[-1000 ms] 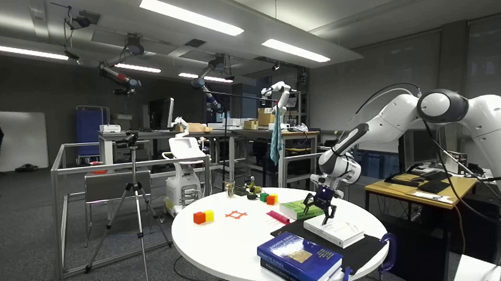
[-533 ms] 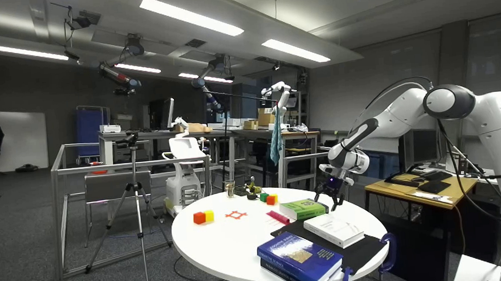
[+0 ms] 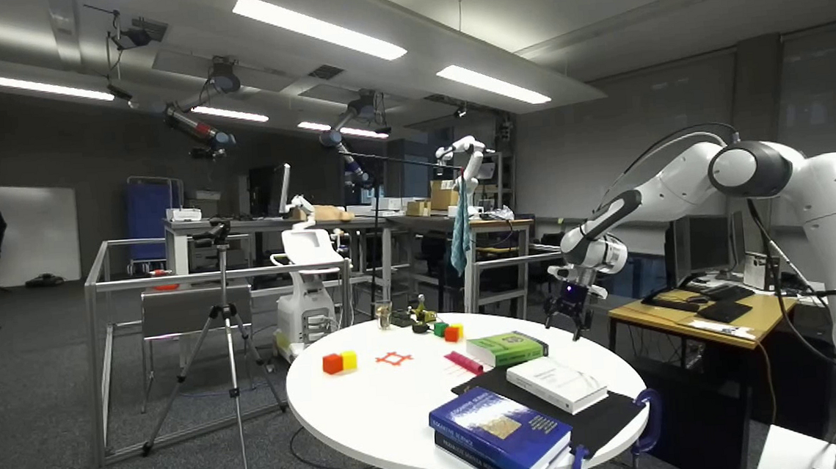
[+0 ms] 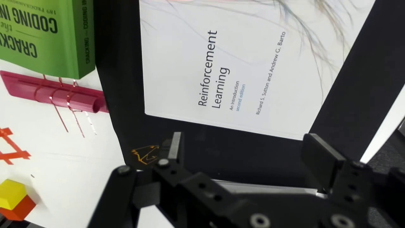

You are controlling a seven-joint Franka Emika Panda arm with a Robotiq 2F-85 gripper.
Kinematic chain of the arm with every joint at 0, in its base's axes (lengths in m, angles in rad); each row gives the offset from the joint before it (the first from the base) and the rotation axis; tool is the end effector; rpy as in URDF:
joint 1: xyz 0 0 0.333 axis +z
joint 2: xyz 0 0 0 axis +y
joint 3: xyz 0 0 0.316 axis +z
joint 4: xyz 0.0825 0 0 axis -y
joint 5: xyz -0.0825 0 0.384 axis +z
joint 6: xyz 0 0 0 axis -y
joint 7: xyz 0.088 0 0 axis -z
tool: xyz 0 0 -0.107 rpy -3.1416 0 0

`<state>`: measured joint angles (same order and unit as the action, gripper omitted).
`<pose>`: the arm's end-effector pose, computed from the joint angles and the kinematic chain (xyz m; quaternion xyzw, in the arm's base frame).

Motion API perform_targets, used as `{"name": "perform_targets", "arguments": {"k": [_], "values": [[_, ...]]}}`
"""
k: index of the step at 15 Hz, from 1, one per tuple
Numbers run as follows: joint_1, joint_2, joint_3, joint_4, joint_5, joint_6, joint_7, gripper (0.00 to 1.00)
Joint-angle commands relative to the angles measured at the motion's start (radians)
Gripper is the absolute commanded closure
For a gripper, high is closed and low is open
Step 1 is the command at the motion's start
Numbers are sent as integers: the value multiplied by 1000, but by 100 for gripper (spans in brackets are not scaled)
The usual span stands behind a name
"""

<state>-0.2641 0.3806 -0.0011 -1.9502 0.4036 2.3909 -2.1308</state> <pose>0.6030 -0.1602 0.2900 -0.6976 -0.7019 -0.1419 0.0239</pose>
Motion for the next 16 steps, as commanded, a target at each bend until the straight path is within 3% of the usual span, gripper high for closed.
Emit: {"name": "perform_targets", "arguments": {"k": [1,6,8,9,13,16], "values": [[-43,11,-6,55,1,-73,-5,0],[-72,57,-47,86,-36,-83,-3,0],[-88,71,-54,111,-42,-182,21,0],[-75,56,-45,62,-24,-93,6,0],[-88,75,-51,91,-24,-148,6,0],[-94,84,-27,64,33,-63,-29,0]]}}
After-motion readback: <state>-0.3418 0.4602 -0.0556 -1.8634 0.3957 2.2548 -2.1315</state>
